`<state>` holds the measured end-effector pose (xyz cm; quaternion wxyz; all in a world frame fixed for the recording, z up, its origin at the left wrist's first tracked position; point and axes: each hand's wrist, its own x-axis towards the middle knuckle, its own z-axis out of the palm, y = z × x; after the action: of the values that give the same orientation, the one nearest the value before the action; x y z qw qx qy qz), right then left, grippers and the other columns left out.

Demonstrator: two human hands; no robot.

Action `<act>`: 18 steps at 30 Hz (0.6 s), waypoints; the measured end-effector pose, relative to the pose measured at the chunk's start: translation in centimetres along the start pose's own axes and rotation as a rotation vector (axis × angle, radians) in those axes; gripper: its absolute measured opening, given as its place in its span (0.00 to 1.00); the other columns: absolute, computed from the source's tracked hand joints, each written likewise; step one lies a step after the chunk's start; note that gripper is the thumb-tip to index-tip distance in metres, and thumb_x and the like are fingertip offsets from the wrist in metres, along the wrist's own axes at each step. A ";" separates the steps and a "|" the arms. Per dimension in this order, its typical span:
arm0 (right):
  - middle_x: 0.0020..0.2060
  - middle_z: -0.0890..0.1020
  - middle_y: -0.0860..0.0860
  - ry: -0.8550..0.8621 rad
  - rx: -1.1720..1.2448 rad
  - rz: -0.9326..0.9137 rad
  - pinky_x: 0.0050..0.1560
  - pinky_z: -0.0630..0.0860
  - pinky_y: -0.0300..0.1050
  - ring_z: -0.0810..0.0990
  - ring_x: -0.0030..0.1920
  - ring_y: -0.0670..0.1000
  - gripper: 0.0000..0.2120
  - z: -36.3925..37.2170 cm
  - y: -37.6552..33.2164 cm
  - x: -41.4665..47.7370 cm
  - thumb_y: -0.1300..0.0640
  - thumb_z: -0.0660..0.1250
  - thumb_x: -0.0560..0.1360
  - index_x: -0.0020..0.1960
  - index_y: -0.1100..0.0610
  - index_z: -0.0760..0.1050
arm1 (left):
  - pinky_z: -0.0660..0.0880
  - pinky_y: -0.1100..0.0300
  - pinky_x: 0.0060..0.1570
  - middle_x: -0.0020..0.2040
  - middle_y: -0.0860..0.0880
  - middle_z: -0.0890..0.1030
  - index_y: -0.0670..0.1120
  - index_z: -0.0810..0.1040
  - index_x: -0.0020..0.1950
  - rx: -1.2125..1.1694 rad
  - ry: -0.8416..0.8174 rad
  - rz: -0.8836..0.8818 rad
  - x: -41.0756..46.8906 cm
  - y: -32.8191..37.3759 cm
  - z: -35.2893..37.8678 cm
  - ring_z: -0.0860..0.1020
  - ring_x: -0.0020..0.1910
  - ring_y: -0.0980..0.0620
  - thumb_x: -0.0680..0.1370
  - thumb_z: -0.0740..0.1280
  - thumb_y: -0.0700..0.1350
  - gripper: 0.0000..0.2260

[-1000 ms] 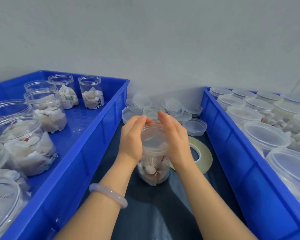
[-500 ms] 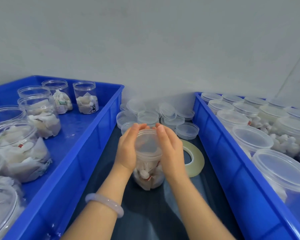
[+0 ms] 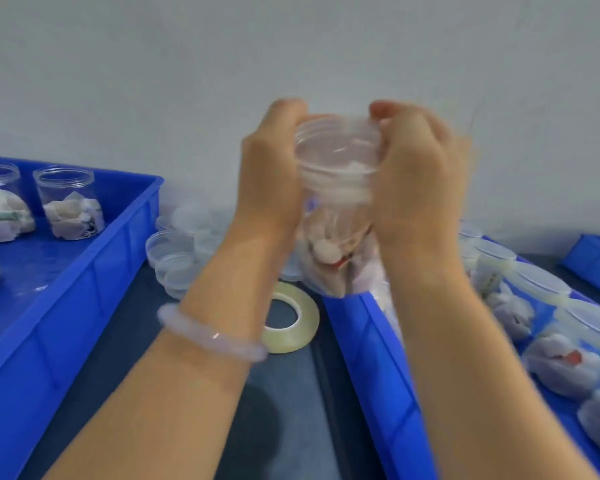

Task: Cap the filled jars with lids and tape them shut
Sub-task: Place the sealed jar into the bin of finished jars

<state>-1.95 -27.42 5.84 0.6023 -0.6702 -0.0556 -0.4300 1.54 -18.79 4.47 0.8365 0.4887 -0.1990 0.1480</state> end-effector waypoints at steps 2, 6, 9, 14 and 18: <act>0.28 0.77 0.40 0.035 -0.001 0.011 0.34 0.68 0.29 0.74 0.31 0.36 0.16 -1.7 0.6 2.6 0.56 0.57 0.66 0.46 0.57 0.81 | 0.76 0.49 0.55 0.50 0.36 0.81 0.39 0.80 0.49 0.124 -0.073 -0.043 1.5 -1.1 2.6 0.79 0.52 0.40 0.78 0.59 0.43 0.12; 0.37 0.79 0.52 0.108 -0.042 0.041 0.39 0.72 0.35 0.80 0.37 0.44 0.16 -5.4 5.2 6.8 0.61 0.54 0.70 0.51 0.63 0.77 | 0.67 0.50 0.68 0.67 0.40 0.73 0.42 0.73 0.67 0.448 -0.334 -0.208 4.4 -5.4 6.5 0.71 0.67 0.45 0.82 0.59 0.48 0.16; 0.42 0.80 0.50 0.141 -0.131 0.010 0.48 0.73 0.41 0.81 0.45 0.51 0.21 -7.3 9.5 9.1 0.58 0.52 0.66 0.53 0.60 0.76 | 0.66 0.55 0.66 0.70 0.44 0.70 0.43 0.65 0.73 0.451 -0.343 -0.231 5.4 -9.2 8.5 0.70 0.68 0.47 0.81 0.61 0.46 0.21; 0.48 0.79 0.50 0.080 -0.362 0.004 0.48 0.68 0.29 0.75 0.49 0.46 0.25 -9.5 16.6 10.1 0.57 0.51 0.68 0.59 0.63 0.76 | 0.62 0.62 0.64 0.74 0.45 0.65 0.42 0.60 0.76 0.662 -0.438 -0.309 6.3 -15.5 9.2 0.65 0.72 0.48 0.82 0.59 0.47 0.23; 0.57 0.79 0.57 0.000 -0.506 0.145 0.55 0.64 0.34 0.73 0.57 0.50 0.21 -11.7 21.6 9.7 0.60 0.52 0.74 0.61 0.63 0.76 | 0.67 0.54 0.63 0.68 0.42 0.73 0.43 0.68 0.70 0.992 -0.561 -0.302 6.1 -19.3 8.5 0.71 0.66 0.43 0.81 0.60 0.54 0.21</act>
<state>10.98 -47.57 -5.44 0.4448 -0.8017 0.1018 -0.3860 13.84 -35.16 -3.52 0.4352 0.8649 -0.2478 -0.0323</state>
